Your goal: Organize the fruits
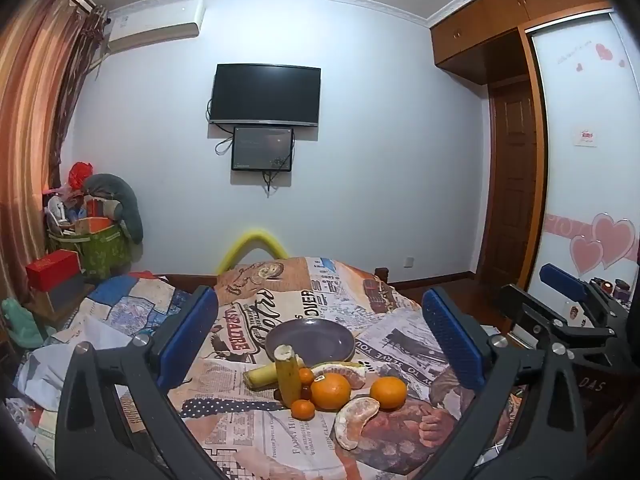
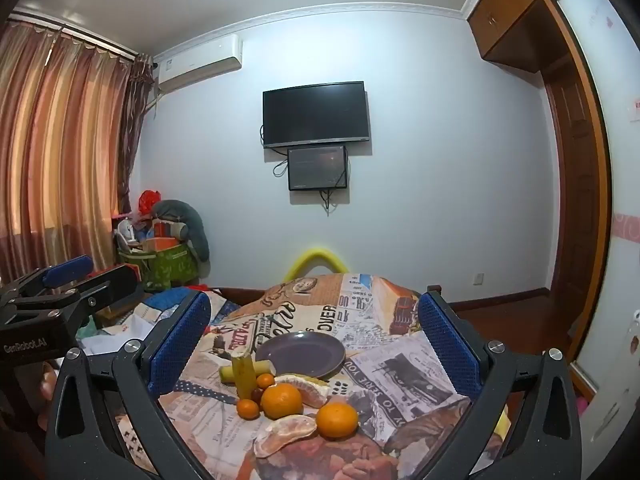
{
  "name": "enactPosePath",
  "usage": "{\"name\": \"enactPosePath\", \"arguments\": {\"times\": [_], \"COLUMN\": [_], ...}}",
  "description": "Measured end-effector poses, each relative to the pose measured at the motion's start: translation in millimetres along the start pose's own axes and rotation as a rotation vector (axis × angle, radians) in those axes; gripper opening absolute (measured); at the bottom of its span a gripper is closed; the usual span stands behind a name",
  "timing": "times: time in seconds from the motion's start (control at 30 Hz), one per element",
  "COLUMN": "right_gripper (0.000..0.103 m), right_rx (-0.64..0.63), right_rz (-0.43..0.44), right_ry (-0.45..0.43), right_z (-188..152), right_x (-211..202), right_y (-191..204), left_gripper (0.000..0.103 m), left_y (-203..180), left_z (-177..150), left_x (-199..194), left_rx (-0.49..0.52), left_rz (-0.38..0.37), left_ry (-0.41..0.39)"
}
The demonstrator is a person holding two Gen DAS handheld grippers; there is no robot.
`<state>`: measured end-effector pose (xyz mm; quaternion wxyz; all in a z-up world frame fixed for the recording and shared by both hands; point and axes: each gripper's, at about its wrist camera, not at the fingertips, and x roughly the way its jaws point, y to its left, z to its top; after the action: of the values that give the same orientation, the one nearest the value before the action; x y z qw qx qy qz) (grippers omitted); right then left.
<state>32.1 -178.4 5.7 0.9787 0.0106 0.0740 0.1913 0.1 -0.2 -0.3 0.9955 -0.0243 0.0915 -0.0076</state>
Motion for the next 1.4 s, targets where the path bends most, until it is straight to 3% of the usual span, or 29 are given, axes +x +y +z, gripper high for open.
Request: {"name": "enactPosePath", "arguments": {"times": [0.27, 1.4], "right_gripper": [0.103, 0.103], "right_rx": [0.004, 0.007], "right_rz": [0.006, 0.013], "right_ry": [-0.005, 0.002], "right_z": [0, 2], "right_x": [-1, 0], "right_y": [0, 0], "left_gripper": [0.103, 0.103], "left_y": [13, 7], "left_z": [3, -1], "left_x": [9, 4], "left_rx": [-0.030, -0.015], "left_rz": [0.010, -0.011], "left_ry": [0.018, 0.011]}}
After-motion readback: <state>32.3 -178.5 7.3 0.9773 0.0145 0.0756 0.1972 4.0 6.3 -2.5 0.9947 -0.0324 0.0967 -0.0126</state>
